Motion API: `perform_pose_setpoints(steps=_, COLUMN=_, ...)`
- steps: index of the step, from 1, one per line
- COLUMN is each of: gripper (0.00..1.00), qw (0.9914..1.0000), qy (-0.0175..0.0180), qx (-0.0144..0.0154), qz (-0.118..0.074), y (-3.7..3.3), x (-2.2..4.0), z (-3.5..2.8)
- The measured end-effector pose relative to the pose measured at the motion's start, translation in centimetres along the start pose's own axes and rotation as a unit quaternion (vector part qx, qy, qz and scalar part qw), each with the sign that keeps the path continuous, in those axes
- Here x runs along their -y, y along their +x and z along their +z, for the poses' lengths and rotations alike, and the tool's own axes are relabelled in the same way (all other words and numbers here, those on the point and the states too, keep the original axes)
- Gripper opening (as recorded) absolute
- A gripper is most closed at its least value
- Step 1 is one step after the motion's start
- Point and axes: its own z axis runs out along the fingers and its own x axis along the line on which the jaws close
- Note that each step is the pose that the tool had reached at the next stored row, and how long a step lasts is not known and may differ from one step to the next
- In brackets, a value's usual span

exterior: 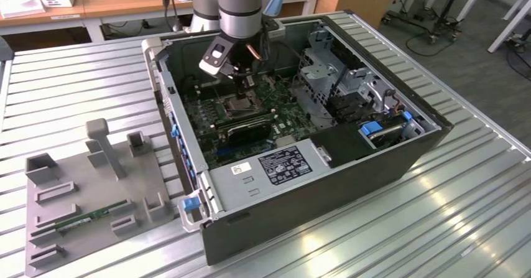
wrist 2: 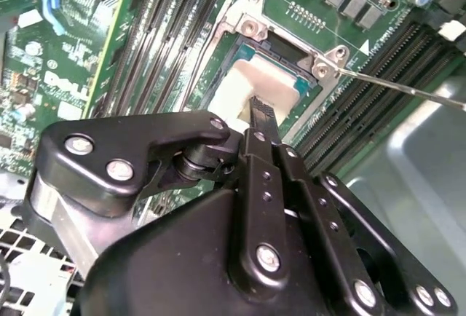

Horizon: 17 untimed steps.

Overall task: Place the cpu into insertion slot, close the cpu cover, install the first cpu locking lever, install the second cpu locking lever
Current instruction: 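Place the cpu into insertion slot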

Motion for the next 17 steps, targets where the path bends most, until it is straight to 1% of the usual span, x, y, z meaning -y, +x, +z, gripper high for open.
perform_pose_setpoints(steps=6, gripper=0.11, qw=1.00000, qy=0.0000, qx=0.0016, qz=0.000, y=0.02, x=-0.08, z=-1.18)
perform_pose_setpoints(steps=10, gripper=0.11, qw=0.99999, qy=0.0000, qx=0.0034, qz=0.000, y=0.02, x=-0.13, z=-1.90)
perform_pose_setpoints(steps=17, gripper=0.11, qw=0.99999, qy=0.0003, qx=0.0041, qz=0.000, y=0.02, x=-0.13, z=-1.94)
